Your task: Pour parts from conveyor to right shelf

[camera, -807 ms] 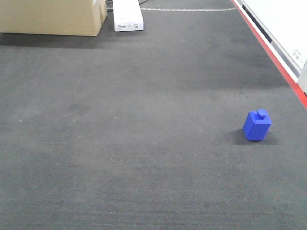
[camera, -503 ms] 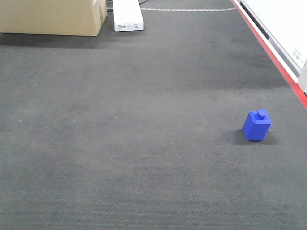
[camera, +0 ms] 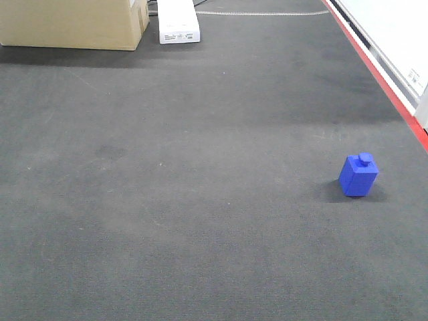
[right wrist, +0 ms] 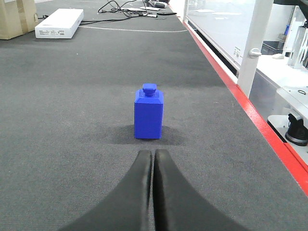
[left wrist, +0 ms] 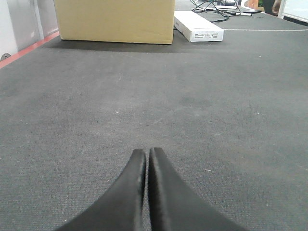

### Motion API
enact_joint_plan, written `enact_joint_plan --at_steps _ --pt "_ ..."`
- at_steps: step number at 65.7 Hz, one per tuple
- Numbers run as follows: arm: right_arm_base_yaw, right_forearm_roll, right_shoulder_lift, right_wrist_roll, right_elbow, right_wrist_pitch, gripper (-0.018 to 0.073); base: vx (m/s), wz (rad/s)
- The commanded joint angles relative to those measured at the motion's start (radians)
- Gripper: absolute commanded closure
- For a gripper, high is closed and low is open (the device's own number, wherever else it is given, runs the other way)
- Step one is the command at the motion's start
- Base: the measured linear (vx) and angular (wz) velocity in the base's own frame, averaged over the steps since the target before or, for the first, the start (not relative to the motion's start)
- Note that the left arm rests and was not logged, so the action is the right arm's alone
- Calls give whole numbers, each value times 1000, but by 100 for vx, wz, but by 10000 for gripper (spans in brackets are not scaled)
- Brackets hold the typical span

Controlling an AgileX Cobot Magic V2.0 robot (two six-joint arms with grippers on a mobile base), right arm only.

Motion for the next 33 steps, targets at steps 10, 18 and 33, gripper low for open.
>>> enact_joint_plan --at_steps 10,18,33 --pt "-4 -7 -12 0 8 -137 564 0 0" --pt "-4 13 -12 5 8 -223 564 0 0" --pt "-4 12 -12 -5 -39 -546 564 0 0"
